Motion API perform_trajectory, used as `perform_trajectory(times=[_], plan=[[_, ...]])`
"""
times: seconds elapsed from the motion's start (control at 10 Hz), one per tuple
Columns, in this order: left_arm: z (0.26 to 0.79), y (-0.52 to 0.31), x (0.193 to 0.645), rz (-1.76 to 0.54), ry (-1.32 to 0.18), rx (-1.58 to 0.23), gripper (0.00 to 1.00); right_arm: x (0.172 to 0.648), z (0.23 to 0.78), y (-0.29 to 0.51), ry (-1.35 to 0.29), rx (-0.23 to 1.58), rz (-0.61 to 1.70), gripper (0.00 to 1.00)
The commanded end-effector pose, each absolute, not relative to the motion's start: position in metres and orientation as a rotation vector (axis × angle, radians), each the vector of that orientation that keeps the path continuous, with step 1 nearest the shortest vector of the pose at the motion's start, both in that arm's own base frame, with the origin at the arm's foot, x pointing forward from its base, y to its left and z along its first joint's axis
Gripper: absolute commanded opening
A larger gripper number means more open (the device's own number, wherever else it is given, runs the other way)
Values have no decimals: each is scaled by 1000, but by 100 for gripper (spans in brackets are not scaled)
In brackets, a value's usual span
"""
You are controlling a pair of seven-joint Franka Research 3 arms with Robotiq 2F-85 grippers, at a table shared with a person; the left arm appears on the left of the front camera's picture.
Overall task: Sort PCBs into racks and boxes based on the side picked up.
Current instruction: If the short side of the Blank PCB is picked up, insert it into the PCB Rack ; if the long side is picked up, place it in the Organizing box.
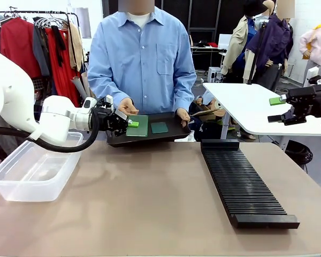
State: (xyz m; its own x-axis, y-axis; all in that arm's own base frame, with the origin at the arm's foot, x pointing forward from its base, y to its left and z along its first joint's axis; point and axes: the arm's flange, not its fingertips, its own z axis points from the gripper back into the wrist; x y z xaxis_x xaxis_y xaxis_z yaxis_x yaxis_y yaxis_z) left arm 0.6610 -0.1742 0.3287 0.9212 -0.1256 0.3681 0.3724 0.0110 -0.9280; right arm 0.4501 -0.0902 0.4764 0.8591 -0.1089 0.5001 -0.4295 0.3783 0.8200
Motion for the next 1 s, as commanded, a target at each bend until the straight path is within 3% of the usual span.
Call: perform_trajectory(times=[0.0,0.9], plan=[[331,-175,661,-397,-203,-1516,0,450,478,-90,-531,1187,222,100],[331,-175,661,-397,-203,-1516,0,450,478,-90,-531,1187,222,100]])
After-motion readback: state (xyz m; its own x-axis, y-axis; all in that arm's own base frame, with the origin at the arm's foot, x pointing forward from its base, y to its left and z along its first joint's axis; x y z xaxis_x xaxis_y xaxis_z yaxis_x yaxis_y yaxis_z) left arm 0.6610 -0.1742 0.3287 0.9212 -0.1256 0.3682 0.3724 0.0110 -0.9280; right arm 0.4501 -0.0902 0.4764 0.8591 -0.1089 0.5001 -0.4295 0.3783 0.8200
